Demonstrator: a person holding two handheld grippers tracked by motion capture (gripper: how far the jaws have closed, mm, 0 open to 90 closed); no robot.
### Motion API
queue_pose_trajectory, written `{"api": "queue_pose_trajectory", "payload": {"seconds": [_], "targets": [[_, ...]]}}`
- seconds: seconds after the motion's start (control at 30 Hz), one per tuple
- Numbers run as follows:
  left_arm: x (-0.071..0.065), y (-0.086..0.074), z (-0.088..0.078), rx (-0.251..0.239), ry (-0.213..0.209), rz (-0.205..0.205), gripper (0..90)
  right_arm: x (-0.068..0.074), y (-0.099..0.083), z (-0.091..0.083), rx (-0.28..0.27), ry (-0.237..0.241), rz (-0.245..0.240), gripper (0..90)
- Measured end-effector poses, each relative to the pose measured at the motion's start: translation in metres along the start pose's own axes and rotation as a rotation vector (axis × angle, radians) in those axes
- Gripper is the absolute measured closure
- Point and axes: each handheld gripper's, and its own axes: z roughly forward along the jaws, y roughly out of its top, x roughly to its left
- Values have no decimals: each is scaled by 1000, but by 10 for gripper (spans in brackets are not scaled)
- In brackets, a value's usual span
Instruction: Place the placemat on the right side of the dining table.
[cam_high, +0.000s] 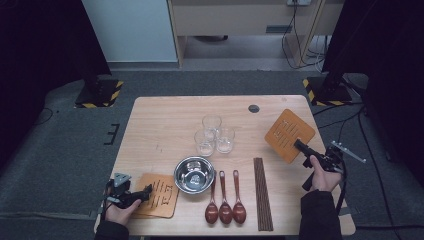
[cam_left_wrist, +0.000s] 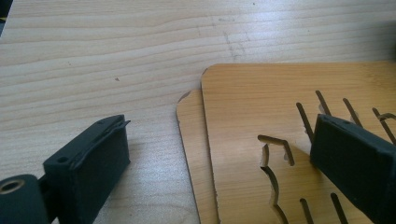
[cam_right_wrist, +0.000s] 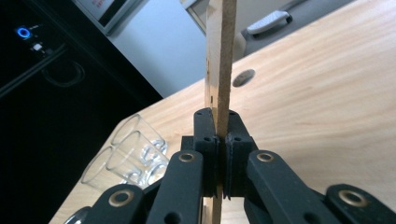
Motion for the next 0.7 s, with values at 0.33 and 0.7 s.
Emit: {"api": "queue_pose_trajectory", "payload": {"seconds": [0.33, 0.7], "targets": [[0, 0, 0, 0, 0, 0, 34, -12, -7, 0, 21, -45, 7, 870], [0, 0, 0, 1, -1, 1, 34, -20, -14, 0, 57, -96, 2, 870]]}}
